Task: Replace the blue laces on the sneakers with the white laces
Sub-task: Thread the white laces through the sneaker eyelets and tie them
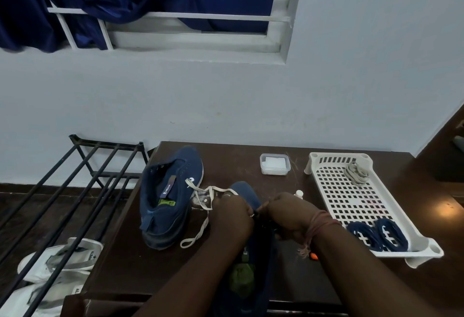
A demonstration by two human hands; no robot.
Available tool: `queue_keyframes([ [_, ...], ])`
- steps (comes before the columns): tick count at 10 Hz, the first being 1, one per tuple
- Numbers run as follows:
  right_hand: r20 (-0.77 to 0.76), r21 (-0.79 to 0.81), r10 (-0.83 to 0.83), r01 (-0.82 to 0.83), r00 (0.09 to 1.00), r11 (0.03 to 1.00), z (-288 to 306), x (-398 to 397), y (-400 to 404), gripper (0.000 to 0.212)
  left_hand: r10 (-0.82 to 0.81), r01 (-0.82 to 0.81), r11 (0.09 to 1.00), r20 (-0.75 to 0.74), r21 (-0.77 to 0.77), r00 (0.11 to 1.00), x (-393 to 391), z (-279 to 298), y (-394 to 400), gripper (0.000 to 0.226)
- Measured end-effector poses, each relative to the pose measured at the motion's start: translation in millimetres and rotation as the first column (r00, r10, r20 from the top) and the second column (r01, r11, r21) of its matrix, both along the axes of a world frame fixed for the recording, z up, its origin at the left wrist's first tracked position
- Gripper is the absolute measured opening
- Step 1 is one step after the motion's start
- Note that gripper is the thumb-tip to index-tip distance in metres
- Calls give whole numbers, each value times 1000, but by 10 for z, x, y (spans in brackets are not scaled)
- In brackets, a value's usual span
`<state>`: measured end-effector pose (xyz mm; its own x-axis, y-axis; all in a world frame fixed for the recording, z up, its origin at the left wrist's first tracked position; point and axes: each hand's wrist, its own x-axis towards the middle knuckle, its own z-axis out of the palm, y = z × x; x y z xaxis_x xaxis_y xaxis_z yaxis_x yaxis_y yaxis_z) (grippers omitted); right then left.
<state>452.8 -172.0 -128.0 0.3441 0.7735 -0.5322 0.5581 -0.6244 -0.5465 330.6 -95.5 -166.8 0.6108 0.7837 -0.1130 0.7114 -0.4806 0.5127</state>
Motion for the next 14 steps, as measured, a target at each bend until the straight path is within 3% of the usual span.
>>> queue_keyframes([
  [1,-197,19,-226,234,954,972,-32,9,40,40,34,-35,999,41,19,999,-4,18,10,20],
  [3,-169,24,-166,173,971,985,-56,44,32,33,61,-67,997,173,32,983,-55,86,-108,18],
  [4,-174,60,-163,176,971,983,-87,38,33,18,81,-86,996,185,20,979,-63,70,-103,17],
  [5,-228,86,-232,257,946,963,-85,-9,43,17,113,-111,994,153,-19,982,-56,-18,-49,23],
  [6,-63,35,-161,163,985,986,-126,-67,38,10,218,-214,975,54,-64,975,-22,-129,22,42],
  [7,-192,183,-438,471,878,863,-198,-112,81,14,255,-253,947,-15,-196,967,-18,-140,41,50],
  [8,28,201,-276,265,961,943,-229,-58,137,17,200,-206,968,-56,-141,978,-51,88,-7,31],
  [9,145,377,-225,157,963,913,-28,47,222,21,163,-167,986,-119,-19,979,-150,392,-39,27],
  [10,-425,804,-467,560,776,199,283,189,172,6,131,-150,978,-137,-147,982,-289,534,83,47],
  [11,-314,908,-554,414,771,60,398,196,52,4,65,-83,960,-79,-268,995,-448,655,217,34],
  [12,199,697,-397,156,896,700,172,142,44,12,46,-64,983,-107,-174,993,-520,654,309,20],
  [13,418,196,-13,-76,908,978,-158,-54,87,12,-19,0,992,-150,-127,988,-493,571,322,17],
  [14,367,249,-83,-11,927,969,-147,-82,114,15,-98,84,990,-123,-113,988,-445,396,326,29],
])
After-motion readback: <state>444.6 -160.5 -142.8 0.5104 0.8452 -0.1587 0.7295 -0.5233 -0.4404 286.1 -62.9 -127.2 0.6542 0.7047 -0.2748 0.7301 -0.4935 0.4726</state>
